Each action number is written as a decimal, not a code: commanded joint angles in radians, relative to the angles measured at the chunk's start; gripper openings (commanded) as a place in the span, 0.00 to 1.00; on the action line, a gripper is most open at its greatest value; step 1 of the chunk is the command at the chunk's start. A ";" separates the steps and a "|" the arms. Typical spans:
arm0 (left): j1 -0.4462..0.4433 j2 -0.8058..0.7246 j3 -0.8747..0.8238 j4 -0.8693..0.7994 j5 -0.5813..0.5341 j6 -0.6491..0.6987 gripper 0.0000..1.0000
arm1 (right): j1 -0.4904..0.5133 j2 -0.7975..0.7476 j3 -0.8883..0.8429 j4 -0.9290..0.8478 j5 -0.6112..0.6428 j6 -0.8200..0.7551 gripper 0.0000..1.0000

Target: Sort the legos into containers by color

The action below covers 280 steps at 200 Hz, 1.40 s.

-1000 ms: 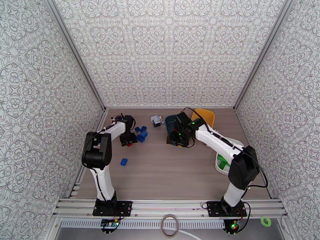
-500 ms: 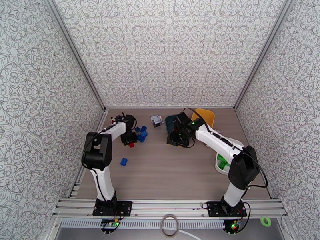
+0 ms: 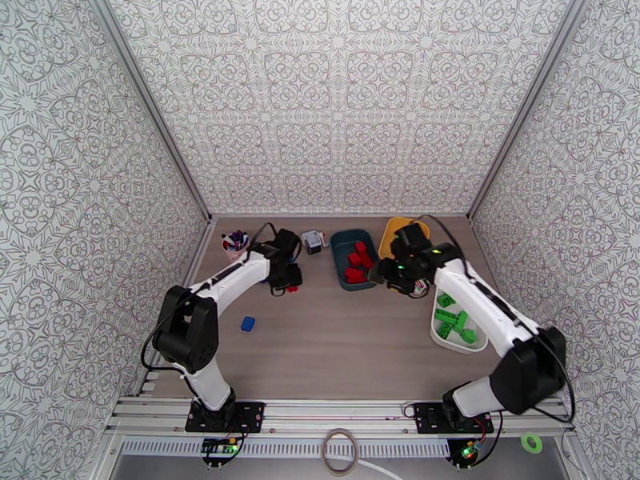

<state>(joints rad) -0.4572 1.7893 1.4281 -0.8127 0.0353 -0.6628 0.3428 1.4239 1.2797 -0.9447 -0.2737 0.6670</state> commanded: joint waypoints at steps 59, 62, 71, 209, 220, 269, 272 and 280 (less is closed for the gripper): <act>-0.090 0.395 0.556 0.097 0.239 -0.143 0.53 | -0.033 -0.204 -0.135 -0.043 0.005 0.032 0.60; -0.091 0.407 0.574 0.087 0.237 -0.143 0.59 | -0.033 -0.210 -0.135 -0.045 0.007 0.034 0.61; -0.095 0.426 0.615 0.069 0.229 -0.140 0.69 | -0.033 -0.223 -0.133 -0.052 0.011 0.034 0.62; -0.030 -0.207 -0.039 -0.122 -0.184 -0.122 0.83 | 0.089 -0.080 -0.106 0.022 -0.010 -0.001 0.58; -0.005 -0.268 -0.121 -0.135 -0.194 -0.154 0.85 | 0.133 -0.048 -0.097 0.045 -0.004 0.013 0.59; 0.163 -0.476 -0.476 -0.111 -0.132 -0.273 0.86 | 0.330 0.111 -0.007 0.112 0.005 0.054 0.63; 0.176 -0.487 -0.498 -0.104 -0.124 -0.275 0.86 | 0.340 0.118 0.000 0.114 0.005 0.057 0.63; 0.216 -0.509 -0.546 -0.082 -0.101 -0.279 0.86 | 0.361 0.139 0.016 0.118 0.004 0.059 0.63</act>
<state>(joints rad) -0.3290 1.3556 0.9970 -0.9138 -0.1074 -0.8764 0.6437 1.5116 1.2289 -0.8742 -0.2737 0.6956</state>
